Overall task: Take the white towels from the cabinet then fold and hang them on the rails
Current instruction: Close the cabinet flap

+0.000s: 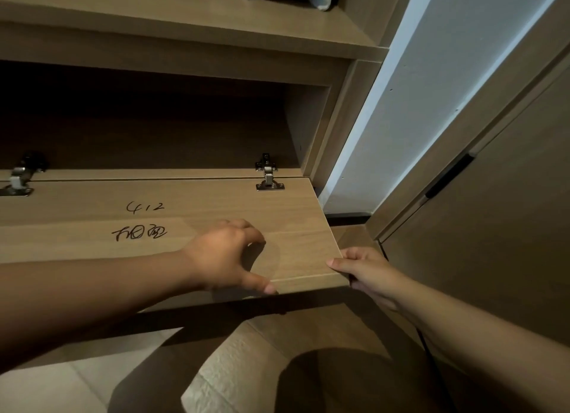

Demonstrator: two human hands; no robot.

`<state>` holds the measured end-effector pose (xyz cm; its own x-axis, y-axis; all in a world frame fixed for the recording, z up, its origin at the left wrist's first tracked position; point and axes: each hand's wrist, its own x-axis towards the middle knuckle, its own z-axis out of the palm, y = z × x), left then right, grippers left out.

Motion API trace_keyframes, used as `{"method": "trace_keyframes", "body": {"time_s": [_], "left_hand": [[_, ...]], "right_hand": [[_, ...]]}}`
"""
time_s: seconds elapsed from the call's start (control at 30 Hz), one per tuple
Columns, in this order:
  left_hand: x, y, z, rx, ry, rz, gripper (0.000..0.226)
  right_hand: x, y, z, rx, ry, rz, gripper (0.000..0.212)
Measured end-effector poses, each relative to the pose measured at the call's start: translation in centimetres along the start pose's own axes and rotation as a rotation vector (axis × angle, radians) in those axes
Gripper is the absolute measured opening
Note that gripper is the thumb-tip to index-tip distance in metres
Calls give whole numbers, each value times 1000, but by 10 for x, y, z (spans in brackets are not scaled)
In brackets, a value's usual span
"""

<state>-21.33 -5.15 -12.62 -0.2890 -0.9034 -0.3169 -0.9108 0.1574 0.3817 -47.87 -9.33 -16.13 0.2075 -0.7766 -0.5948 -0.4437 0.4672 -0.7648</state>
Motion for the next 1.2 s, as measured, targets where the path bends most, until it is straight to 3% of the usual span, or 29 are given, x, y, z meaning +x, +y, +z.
{"method": "trace_keyframes", "body": {"time_s": [0.2, 0.4, 0.67, 0.9, 1.1, 1.2], "left_hand": [[3, 10, 0, 12, 26, 10, 93], [6, 7, -5, -37, 8, 45, 91], [7, 10, -34, -76, 0, 153, 73], [8, 13, -51, -29, 5, 218, 64], [13, 11, -79, -159, 4, 171, 55], [14, 12, -101, -196, 43, 154, 47]], "right_hand": [[-12, 0, -3, 126, 34, -103, 26], [-19, -2, -1, 64, 104, -255, 57], [-27, -12, -12, -67, 18, -443, 51], [-35, -32, -27, -704, 127, -559, 59], [-42, -52, -26, -658, 312, -719, 64], [-41, -72, -29, -606, 389, -810, 48]]}}
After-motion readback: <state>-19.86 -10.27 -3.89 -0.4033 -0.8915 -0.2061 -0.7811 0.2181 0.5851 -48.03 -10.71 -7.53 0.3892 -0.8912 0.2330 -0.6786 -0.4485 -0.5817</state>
